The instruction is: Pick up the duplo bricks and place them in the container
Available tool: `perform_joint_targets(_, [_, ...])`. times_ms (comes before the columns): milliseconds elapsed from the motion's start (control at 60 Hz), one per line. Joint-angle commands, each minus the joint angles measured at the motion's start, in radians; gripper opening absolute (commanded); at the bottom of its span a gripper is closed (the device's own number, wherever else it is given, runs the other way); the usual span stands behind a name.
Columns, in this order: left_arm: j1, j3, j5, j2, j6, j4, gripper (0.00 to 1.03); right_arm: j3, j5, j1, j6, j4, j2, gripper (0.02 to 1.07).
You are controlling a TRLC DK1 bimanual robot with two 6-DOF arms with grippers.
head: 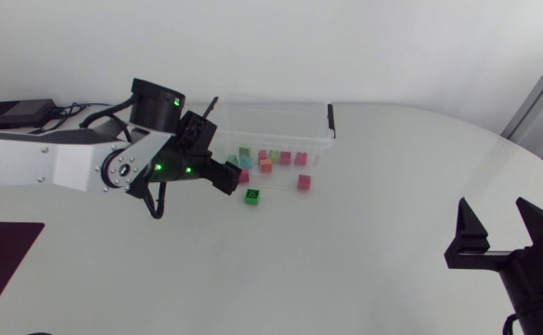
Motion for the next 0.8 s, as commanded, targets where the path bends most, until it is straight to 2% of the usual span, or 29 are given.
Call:
perform_joint_targets(0, [-0.021, -0.070, -0.004, 0.010, -0.027, 0.057, 0.98, -0.020, 0.001, 0.005, 0.020, -0.007, -0.007, 1.02])
perform_joint_targets(67, [-0.041, -0.087, -0.007, 0.074, -0.030, 0.094, 0.98, -0.020, 0.001, 0.005, 0.020, -0.007, -0.007, 1.02])
perform_joint_targets(133, [-0.071, -0.070, -0.084, 0.146, -0.035, 0.100, 0.98, -0.020, 0.001, 0.005, 0.020, -0.007, -0.007, 1.02])
perform_joint_targets(433, [-0.107, 0.013, -0.119, 0.274, -0.109, 0.079, 0.98, -0.020, 0.001, 0.005, 0.020, -0.007, -0.007, 1.02])
perform_joint_targets(650, [-0.172, 0.084, -0.268, 0.367, -0.179, 0.066, 0.98, -0.020, 0.001, 0.005, 0.020, -0.007, -0.007, 1.02])
perform_joint_targets(783, [-0.185, 0.101, -0.303, 0.375, -0.251, 0.065, 0.98, -0.020, 0.001, 0.005, 0.020, -0.007, -0.007, 1.02])
